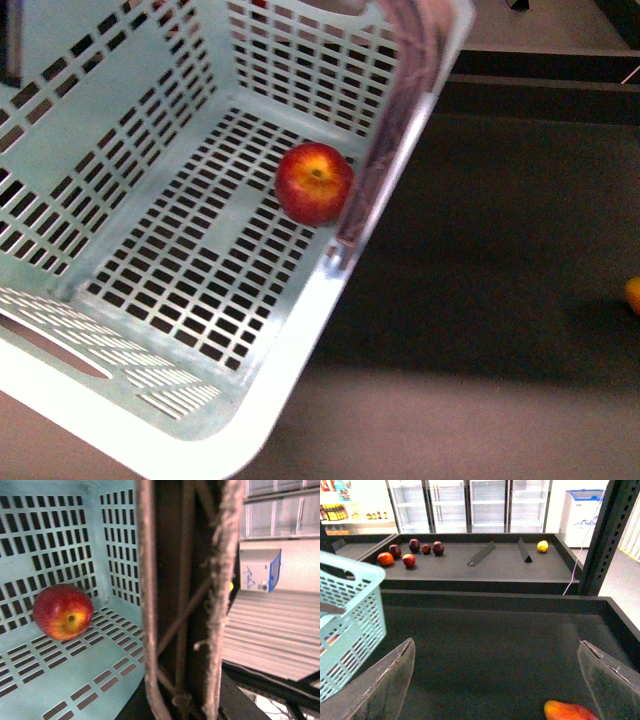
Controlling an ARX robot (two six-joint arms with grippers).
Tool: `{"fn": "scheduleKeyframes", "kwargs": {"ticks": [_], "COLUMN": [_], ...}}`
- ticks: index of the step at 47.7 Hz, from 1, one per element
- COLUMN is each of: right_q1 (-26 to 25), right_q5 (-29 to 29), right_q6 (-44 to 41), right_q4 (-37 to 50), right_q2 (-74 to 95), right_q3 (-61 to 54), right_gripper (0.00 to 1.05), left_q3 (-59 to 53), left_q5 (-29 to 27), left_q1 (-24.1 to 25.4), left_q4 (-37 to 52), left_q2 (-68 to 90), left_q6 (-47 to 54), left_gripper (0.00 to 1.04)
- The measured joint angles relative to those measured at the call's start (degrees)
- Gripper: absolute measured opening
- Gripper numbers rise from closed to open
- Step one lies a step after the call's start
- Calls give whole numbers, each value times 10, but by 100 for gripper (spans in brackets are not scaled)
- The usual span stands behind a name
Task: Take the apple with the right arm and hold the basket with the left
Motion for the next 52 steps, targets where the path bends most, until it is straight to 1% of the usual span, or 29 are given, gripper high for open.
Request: {"fn": "scheduleKeyframes", "kwargs": {"ticks": [3, 12, 22, 27, 34, 44, 52], "right_q1": [0, 0, 0, 0, 0, 0, 0], "right_q5": [0, 0, 0, 0, 0, 0, 0], "right_q6": [0, 0, 0, 0, 0, 0, 0], "right_q4": [0, 0, 0, 0, 0, 0, 0], "right_q2": [0, 0, 0, 0, 0, 0, 0], "right_q3": [0, 0, 0, 0, 0, 0, 0], "right_gripper": [96, 96, 96, 96, 96, 96, 96], "left_q3": [-14, -34, -38, -38, -38, -51, -70], "left_q5": [1, 18, 11, 16, 44, 60, 63], "left_q1": [20, 61, 99, 106, 114, 129, 130], "left_q4": [6, 24, 55, 56, 52, 61, 60], "left_q2": [0, 17, 54, 74, 116, 120, 110], "left_q6": [-10, -35, -68, -61, -35, -28, -28], "left_gripper": [7, 7, 7, 7, 7, 7, 7]}}
